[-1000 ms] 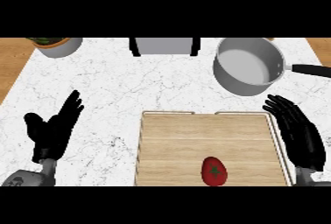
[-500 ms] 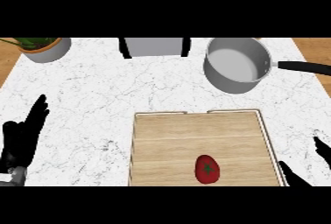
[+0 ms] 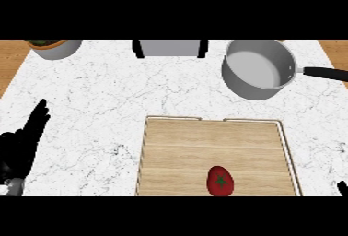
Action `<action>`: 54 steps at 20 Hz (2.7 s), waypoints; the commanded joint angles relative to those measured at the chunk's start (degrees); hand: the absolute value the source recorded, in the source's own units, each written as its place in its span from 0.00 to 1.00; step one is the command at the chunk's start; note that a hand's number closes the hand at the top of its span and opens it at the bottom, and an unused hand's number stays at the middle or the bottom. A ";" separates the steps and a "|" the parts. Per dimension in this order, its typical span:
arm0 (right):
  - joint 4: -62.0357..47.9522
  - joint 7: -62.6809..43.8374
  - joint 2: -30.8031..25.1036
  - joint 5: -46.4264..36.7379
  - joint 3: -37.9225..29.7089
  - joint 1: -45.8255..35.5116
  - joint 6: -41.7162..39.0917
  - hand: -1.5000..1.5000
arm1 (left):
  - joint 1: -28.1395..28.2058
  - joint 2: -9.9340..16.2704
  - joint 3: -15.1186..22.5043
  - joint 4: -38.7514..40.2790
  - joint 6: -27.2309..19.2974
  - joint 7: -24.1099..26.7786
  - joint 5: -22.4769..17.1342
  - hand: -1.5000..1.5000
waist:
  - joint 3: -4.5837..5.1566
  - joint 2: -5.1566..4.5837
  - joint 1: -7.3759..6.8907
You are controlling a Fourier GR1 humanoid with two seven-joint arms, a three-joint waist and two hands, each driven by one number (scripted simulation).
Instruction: Pick the tomato from the tray and place it in the pot
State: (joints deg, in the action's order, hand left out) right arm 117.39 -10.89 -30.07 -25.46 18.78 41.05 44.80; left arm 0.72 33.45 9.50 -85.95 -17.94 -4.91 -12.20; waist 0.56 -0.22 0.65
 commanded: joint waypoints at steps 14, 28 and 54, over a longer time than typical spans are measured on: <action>16.87 -55.30 -6.76 -5.71 9.62 -14.65 -41.32 0.00 | -4.46 -1.59 1.46 0.44 1.85 -1.14 1.30 0.50 | -0.23 -1.19 -5.02; -0.01 -74.23 9.67 -1.07 15.22 -42.67 -53.70 0.00 | -3.93 -2.84 0.47 2.34 1.67 0.45 2.98 0.50 | -0.31 -0.26 -2.94; -22.55 -67.70 21.10 -4.23 10.54 -48.74 -57.46 0.00 | 0.96 -5.41 -2.39 0.54 2.85 0.74 4.67 0.50 | -0.51 0.22 -0.64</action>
State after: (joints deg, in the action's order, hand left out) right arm 96.20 -68.38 -10.27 -29.60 30.01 -7.54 -9.52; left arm 1.83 29.58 6.86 -86.48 -14.75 -4.77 -8.47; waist 0.16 0.22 -0.39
